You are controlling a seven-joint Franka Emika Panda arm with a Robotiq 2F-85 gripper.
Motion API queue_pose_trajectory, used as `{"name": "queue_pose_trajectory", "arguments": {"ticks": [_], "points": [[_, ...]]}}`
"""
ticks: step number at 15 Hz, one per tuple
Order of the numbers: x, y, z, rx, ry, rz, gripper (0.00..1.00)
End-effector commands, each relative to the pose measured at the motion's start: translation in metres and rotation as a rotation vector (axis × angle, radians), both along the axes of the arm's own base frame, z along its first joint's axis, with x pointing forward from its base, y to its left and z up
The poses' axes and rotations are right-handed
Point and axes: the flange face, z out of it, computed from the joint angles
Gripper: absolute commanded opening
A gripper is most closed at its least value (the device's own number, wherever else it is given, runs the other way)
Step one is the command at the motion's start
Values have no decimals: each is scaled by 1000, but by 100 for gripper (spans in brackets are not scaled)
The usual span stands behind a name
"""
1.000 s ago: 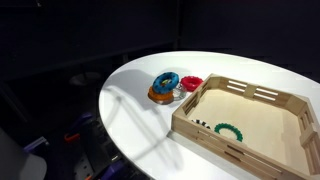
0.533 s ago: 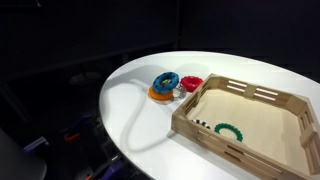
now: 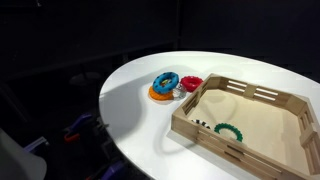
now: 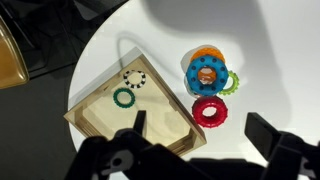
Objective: Remove the green donut plush toy from the wooden tray and put it on the table
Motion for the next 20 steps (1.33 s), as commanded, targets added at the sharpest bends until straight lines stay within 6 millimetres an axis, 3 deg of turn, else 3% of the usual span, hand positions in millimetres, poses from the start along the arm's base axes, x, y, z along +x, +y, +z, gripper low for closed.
{"name": "queue_pose_trajectory", "arguments": {"ticks": [1, 7, 11, 20], "points": [[16, -35, -7, 19, -28, -78, 100], [34, -87, -47, 42, -66, -184, 100], [44, -110, -73, 52, -43, -253, 100], [43, -112, -79, 60, -21, -257, 100]]}}
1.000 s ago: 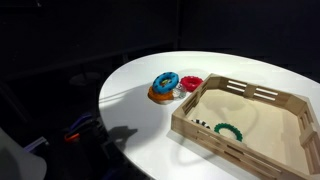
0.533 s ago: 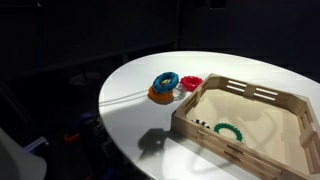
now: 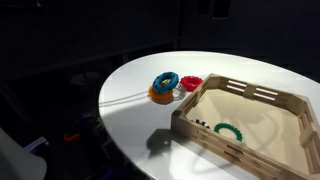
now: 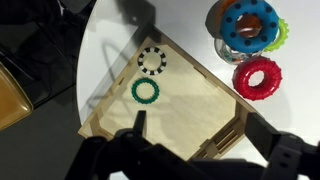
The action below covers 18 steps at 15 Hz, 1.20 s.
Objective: Remove the green donut plush toy from the wooden tray and put it on the table
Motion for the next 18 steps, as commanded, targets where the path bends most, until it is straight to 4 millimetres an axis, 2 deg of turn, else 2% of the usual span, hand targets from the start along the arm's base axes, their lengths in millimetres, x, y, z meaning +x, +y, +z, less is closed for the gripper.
{"name": "queue_pose_trajectory", "arguments": {"ticks": [1, 4, 10, 14, 18], "points": [[0, 0, 1, 0, 1, 0, 100], [3, -8, -3, 2, 18, -14, 100], [7, -43, -33, 14, 64, -51, 100], [14, -69, -68, 16, 80, -74, 100], [27, -82, -108, 12, 86, -84, 100]]}}
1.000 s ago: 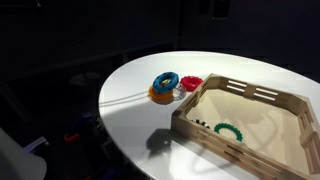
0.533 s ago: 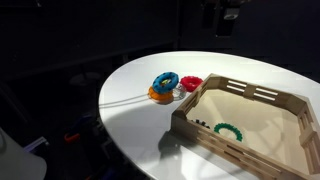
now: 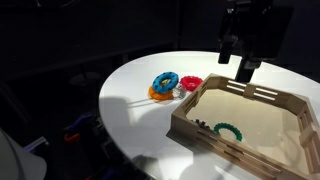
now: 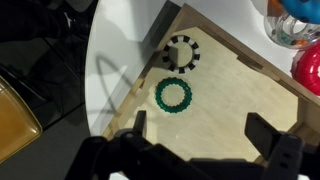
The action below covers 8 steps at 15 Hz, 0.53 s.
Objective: Remove the green donut plush toy from the wooden tray and put it on the table
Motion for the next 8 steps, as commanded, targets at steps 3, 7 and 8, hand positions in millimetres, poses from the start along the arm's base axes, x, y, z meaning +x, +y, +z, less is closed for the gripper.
{"name": "queue_pose_trajectory", "arguments": {"ticks": [3, 7, 8], "points": [[23, -14, -45, -23, 20, 10, 100], [30, -12, -78, -22, 49, 20, 100], [31, -11, -84, -21, 55, 23, 100]]}}
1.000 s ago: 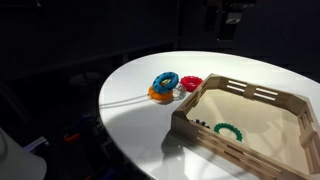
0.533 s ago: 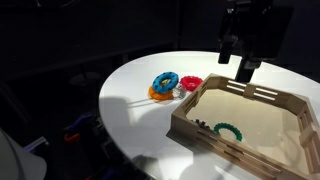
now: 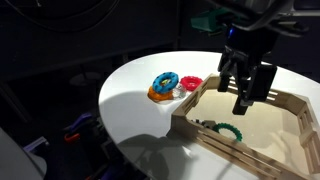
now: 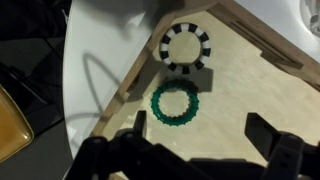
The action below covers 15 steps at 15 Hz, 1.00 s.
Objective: Remove the green donut plush toy from the wooden tray and put it on the table
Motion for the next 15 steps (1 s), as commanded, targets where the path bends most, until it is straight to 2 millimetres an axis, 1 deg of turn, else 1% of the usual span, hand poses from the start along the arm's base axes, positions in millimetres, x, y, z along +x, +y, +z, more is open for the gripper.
{"name": "queue_pose_trajectory", "arguments": {"ticks": [1, 4, 7, 11, 12, 13, 15], "points": [[10, -3, -16, -14, 13, 16, 100], [13, -2, -30, -14, 21, 25, 100], [15, -1, -38, -9, 16, 31, 100], [18, -1, -44, -11, 10, 26, 100], [18, -1, -42, -7, 12, 28, 100], [11, 4, -46, -9, 23, 23, 100], [11, 4, -47, -9, 25, 24, 100]]}}
